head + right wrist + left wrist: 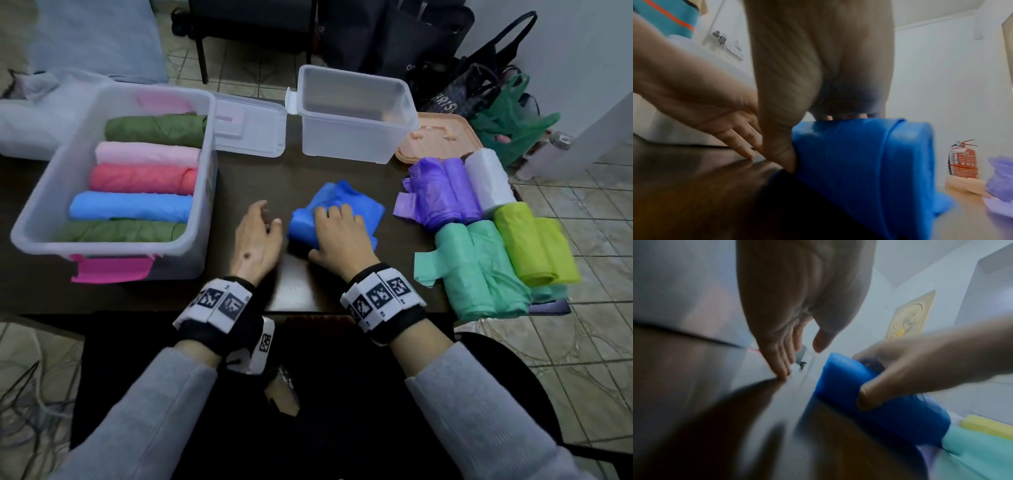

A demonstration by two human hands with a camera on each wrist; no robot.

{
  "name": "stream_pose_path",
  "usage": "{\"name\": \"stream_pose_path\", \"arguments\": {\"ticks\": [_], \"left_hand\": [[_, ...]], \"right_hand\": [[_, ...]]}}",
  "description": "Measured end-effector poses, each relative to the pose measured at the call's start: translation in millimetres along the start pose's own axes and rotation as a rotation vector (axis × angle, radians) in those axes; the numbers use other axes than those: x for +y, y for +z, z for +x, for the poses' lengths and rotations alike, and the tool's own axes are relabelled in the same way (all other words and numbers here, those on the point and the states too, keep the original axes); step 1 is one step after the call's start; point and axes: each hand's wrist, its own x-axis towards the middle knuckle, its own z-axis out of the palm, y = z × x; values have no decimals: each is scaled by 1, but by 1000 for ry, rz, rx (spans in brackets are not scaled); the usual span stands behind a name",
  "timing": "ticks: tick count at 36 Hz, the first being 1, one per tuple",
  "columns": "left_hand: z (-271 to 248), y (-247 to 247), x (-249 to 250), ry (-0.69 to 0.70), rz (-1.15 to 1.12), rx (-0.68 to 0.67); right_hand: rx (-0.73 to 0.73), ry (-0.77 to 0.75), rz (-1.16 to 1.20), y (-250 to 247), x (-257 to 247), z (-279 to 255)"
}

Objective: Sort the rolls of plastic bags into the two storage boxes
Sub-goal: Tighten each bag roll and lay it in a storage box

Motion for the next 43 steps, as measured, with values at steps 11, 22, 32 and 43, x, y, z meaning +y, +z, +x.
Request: {"name": "stream_pose_path", "arguments": {"ticks": [11,22,32,43], "left_hand": [[50,-7,20,-238,113,-256],[56,8,44,-257,-91,-458],[74,4,59,82,-128,84],[55,16,32,275,697,-739]], "right_hand": [[-241,-159,125,-13,9,-10],[-173,-239,96,-5,5,-23],[-135,-283,27,4,5,-26],[-208,-275,30,0,3,-18]]}}
